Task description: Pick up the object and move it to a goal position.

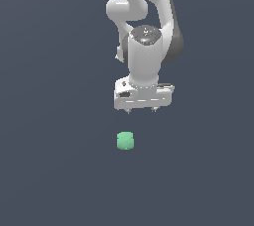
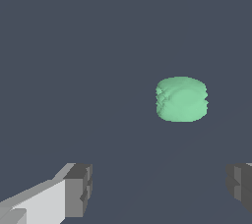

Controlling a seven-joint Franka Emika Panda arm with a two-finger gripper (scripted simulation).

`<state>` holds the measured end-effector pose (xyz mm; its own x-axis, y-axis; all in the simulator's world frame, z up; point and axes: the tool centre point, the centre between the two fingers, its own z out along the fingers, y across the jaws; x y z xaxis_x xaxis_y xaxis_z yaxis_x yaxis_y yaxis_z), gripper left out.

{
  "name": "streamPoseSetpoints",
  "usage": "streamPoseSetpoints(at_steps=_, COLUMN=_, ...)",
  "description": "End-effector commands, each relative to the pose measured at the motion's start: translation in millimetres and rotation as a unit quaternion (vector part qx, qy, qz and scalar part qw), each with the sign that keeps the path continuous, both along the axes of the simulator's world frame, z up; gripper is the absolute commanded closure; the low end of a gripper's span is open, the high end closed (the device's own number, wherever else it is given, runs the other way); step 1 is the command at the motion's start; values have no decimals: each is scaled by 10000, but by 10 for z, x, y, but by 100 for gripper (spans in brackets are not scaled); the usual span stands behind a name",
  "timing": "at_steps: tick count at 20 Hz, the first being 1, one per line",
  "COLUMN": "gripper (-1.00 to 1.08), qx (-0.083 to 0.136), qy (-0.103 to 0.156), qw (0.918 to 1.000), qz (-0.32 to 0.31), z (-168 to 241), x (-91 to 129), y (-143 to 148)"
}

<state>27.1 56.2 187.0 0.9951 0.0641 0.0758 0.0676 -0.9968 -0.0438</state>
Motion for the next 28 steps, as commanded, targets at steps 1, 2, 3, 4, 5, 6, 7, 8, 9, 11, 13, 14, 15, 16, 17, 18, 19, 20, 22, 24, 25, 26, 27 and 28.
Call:
streamPoseSetpoints(at_steps=1, gripper=-92, qx=-5, qy=12, qw=10000, qz=-3, z=-27, x=22, y=-16)
streamPoseSetpoints(at_steps=2, gripper=-92, qx=-9, qy=19, qw=10000, qz=-5, z=-43, x=37, y=-28)
streamPoseSetpoints(at_steps=3, gripper=-92, qx=-14, qy=28, qw=10000, qz=-7, z=-64, x=55, y=-42)
streamPoseSetpoints(at_steps=4, gripper=-92, qx=-19, qy=38, qw=10000, qz=-10, z=-87, x=76, y=-59)
streamPoseSetpoints(at_steps=5, gripper=-92, qx=-25, qy=49, qw=10000, qz=-12, z=-114, x=98, y=-77)
streamPoseSetpoints(at_steps=6, gripper=-92, qx=-32, qy=61, qw=10000, qz=-15, z=-143, x=123, y=-97)
streamPoseSetpoints(at_steps=7, gripper=-92, qx=-40, qy=74, qw=10000, qz=-17, z=-176, x=150, y=-119)
streamPoseSetpoints(at_steps=8, gripper=-92, qx=-48, qy=89, qw=9999, qz=-20, z=-213, x=179, y=-143)
streamPoseSetpoints(at_steps=9, gripper=-92, qx=-58, qy=105, qw=9999, qz=-24, z=-253, x=210, y=-171)
streamPoseSetpoints(at_steps=11, gripper=-92, qx=-81, qy=142, qw=9999, qz=-31, z=-347, x=278, y=-233)
streamPoseSetpoints(at_steps=13, gripper=-92, qx=-109, qy=184, qw=9998, qz=-38, z=-457, x=351, y=-306)
streamPoseSetpoints(at_steps=14, gripper=-92, qx=-123, qy=205, qw=9997, qz=-42, z=-515, x=386, y=-344)
streamPoseSetpoints(at_steps=15, gripper=-92, qx=-138, qy=226, qw=9996, qz=-45, z=-569, x=417, y=-379)
streamPoseSetpoints(at_steps=16, gripper=-92, qx=-151, qy=245, qw=9996, qz=-47, z=-621, x=446, y=-413)
streamPoseSetpoints(at_steps=17, gripper=-92, qx=-164, qy=262, qw=9995, qz=-49, z=-669, x=471, y=-444)
streamPoseSetpoints(at_steps=18, gripper=-92, qx=-176, qy=279, qw=9994, qz=-51, z=-714, x=494, y=-473)
streamPoseSetpoints(at_steps=19, gripper=-92, qx=-187, qy=294, qw=9994, qz=-53, z=-755, x=514, y=-499)
streamPoseSetpoints(at_steps=20, gripper=-92, qx=-197, qy=307, qw=9993, qz=-54, z=-793, x=532, y=-523)
streamPoseSetpoints(at_steps=22, gripper=-92, qx=-214, qy=330, qw=9992, qz=-56, z=-857, x=560, y=-564)
streamPoseSetpoints(at_steps=24, gripper=-92, qx=-228, qy=347, qw=9991, qz=-57, z=-905, x=580, y=-594)
streamPoseSetpoints(at_steps=25, gripper=-92, qx=-233, qy=353, qw=9991, qz=-58, z=-923, x=588, y=-606)
streamPoseSetpoints(at_steps=26, gripper=-92, qx=-237, qy=359, qw=9991, qz=-58, z=-938, x=594, y=-615)
streamPoseSetpoints(at_steps=27, gripper=-92, qx=-239, qy=362, qw=9990, qz=-58, z=-948, x=598, y=-621)
streamPoseSetpoints(at_steps=28, gripper=-92, qx=-242, qy=365, qw=9990, qz=-59, z=-954, x=600, y=-625)
